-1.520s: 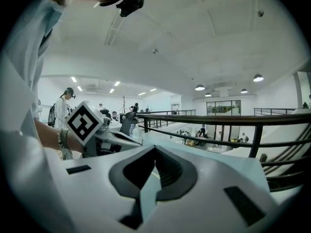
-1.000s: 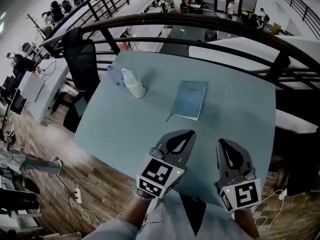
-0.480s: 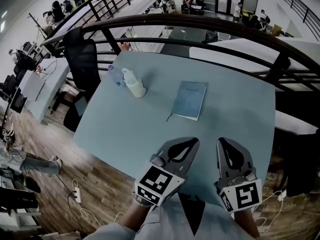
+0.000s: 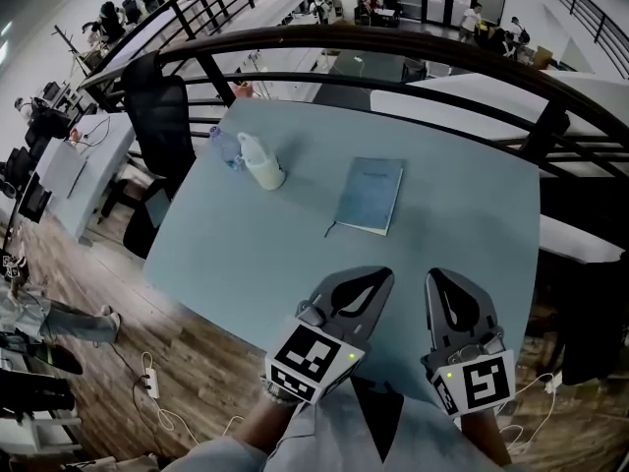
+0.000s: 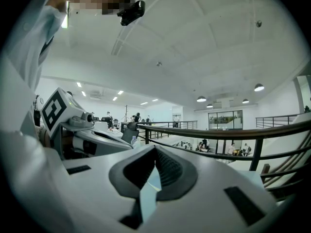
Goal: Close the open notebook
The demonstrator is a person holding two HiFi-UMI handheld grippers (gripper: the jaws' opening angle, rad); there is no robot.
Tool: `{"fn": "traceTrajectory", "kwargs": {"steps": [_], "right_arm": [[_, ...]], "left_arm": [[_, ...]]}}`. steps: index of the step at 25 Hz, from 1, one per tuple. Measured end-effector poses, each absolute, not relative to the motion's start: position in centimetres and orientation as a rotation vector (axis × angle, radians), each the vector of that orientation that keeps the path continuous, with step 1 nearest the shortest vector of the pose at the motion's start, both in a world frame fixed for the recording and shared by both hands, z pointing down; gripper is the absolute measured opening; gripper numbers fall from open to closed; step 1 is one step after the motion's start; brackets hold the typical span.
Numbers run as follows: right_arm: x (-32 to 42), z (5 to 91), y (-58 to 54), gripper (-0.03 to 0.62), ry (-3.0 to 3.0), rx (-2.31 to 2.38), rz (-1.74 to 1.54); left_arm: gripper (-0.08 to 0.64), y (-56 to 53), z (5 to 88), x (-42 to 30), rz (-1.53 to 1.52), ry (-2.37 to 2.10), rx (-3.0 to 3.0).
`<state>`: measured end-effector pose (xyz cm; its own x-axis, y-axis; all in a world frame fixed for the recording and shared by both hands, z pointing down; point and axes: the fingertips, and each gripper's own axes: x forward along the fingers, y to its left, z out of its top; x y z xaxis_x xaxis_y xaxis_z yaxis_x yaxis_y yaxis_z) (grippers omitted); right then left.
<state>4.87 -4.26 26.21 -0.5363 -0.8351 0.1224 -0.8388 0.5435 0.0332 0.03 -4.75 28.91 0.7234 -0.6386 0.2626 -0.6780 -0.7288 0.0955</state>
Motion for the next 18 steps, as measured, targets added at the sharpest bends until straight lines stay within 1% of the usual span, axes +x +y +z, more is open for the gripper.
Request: {"fn": "traceTrajectory", "kwargs": {"steps": [18], "right_arm": [[4.49, 26.68, -4.12, 0.002, -2.649, 1.411, 0.05]], "left_arm": [[0.005, -4.56, 28.77, 0.55, 0.346, -1.059, 2.781]]}}
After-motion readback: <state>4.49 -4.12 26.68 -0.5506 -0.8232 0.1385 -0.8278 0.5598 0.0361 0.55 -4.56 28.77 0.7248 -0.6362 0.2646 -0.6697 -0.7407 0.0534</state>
